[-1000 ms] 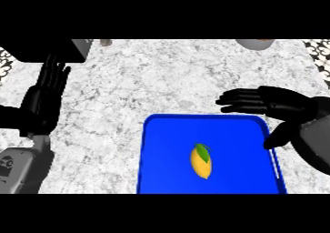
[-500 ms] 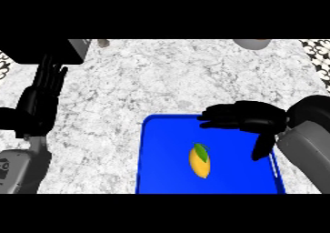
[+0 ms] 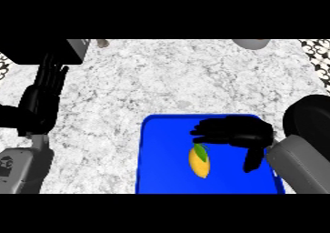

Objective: Pick the lemon from the tray and place it in the pot

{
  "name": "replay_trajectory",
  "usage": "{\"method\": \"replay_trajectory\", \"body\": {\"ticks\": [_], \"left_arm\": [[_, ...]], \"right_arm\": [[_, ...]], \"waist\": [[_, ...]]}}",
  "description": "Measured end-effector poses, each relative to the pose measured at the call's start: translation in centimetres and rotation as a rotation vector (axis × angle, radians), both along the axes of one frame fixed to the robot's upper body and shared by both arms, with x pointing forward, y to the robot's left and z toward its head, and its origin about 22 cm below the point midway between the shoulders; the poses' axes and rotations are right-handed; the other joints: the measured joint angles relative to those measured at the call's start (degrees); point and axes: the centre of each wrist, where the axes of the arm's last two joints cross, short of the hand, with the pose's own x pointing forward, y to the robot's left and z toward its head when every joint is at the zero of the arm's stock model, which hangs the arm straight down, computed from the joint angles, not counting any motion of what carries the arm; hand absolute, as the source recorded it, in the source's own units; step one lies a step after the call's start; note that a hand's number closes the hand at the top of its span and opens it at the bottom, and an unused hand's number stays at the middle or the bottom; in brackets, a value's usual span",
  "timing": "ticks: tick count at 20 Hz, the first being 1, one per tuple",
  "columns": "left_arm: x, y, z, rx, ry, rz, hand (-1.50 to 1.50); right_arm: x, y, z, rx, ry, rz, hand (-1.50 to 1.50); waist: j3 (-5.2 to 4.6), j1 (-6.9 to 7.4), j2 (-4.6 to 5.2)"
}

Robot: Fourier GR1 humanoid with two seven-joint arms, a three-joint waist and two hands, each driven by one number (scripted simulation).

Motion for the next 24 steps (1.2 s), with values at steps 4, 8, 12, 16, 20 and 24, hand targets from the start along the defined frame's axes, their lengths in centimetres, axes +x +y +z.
{"method": "replay_trajectory", "body": {"ticks": [4, 8, 12, 16, 20, 24], "left_arm": [[-0.2, 0.0, -0.1, 0.003, -0.001, -0.005, 0.0], [-0.3, -0.3, 0.5, 0.001, -0.001, 0.003, 0.0], [0.1, -0.4, 0.6, -0.005, -0.004, 0.005, 0.0], [-0.3, -0.6, 0.3, -0.002, -0.005, 0.004, 0.0], [0.0, -0.4, 0.7, -0.001, -0.005, 0.007, 0.0], [-0.1, -0.3, 0.8, 0.0, -0.003, -0.004, 0.0]], "right_arm": [[-0.7, 1.0, -0.4, 0.026, -0.011, 0.011, -1.5], [-0.6, 1.7, -1.1, 0.009, -0.026, -0.014, -1.5], [-0.8, 2.6, -2.2, -0.025, -0.039, -0.035, -1.5], [-1.2, 3.7, -3.4, -0.03, -0.033, -0.041, -1.5], [-1.0, 4.5, -5.0, -0.034, -0.038, -0.027, -1.5], [-0.4, 5.8, -5.6, -0.035, -0.029, -0.007, -1.5]], "waist": [[0.0, -0.03, -0.01], [0.0, 0.03, -0.02], [-0.01, 0.0, 0.0], [0.0, 0.03, -0.01], [-0.04, 0.08, -0.01], [-0.17, 0.11, -0.1]]}}
